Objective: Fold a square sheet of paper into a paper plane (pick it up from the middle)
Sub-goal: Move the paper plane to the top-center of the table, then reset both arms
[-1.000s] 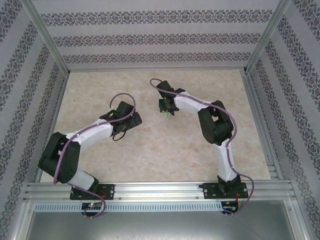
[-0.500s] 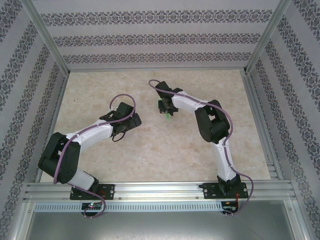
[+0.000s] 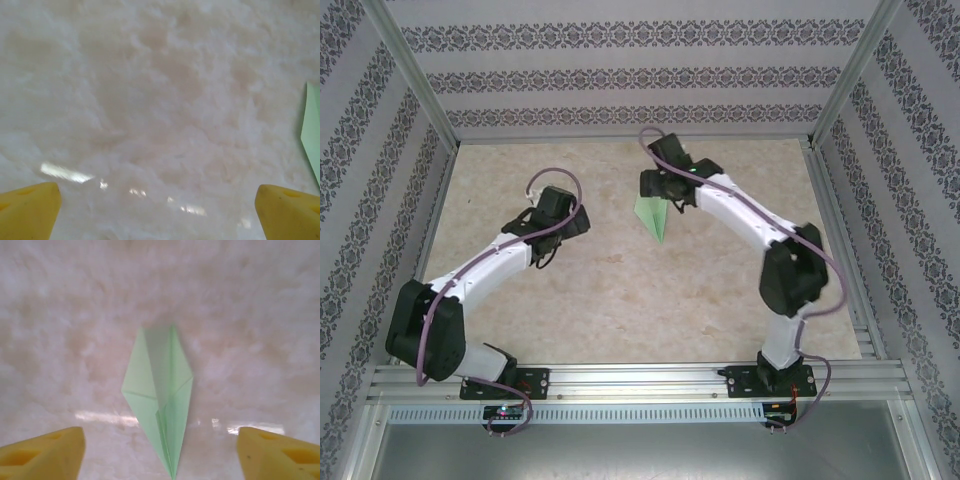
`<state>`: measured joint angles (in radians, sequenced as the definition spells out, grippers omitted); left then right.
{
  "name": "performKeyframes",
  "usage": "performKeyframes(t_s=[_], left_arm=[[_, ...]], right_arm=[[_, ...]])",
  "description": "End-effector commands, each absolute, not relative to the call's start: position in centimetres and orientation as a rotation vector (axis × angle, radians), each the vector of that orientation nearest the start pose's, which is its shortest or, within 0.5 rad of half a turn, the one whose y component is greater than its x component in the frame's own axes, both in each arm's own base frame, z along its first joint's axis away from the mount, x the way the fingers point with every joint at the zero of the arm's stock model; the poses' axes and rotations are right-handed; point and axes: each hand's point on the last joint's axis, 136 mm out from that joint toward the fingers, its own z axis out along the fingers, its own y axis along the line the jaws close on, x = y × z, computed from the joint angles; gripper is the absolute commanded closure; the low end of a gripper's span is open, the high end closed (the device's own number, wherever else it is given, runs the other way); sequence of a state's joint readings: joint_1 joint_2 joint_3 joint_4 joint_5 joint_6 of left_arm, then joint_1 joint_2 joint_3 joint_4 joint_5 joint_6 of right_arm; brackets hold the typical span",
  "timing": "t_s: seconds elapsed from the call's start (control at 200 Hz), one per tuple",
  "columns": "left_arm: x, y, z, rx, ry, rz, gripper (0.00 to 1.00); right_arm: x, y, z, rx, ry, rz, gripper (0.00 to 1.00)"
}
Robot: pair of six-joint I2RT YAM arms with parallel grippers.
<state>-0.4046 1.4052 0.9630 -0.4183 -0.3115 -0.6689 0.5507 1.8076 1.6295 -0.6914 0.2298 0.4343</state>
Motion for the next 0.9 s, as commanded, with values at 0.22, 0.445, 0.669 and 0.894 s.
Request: performKeyframes(t_s=[0.22,0.445,0.669,0.894], left_arm=[[35.8,1.7,19.2,-0.56,2.067,0.275,0.0],[34.9,4.7,17.8,-0.476,1.934,0.377,0.0],[36.4,4.1,14.5,-0.289,1.913,0.252,0.0],[38.1,1.5,14.2,-0.108,1.823,0.058,0.0]], right_arm=[[40.9,4.2,25.4,0.309,2.061,-0.252,0.02],[37.6,-4.8,19.8,0.495,1.964,-0.412,0.02],[38.7,-5.7,14.4,0.422,1.982,-0.437,0.02],[40.7,-3.2,13.6,0.202,1.942,-0.328,0.02]])
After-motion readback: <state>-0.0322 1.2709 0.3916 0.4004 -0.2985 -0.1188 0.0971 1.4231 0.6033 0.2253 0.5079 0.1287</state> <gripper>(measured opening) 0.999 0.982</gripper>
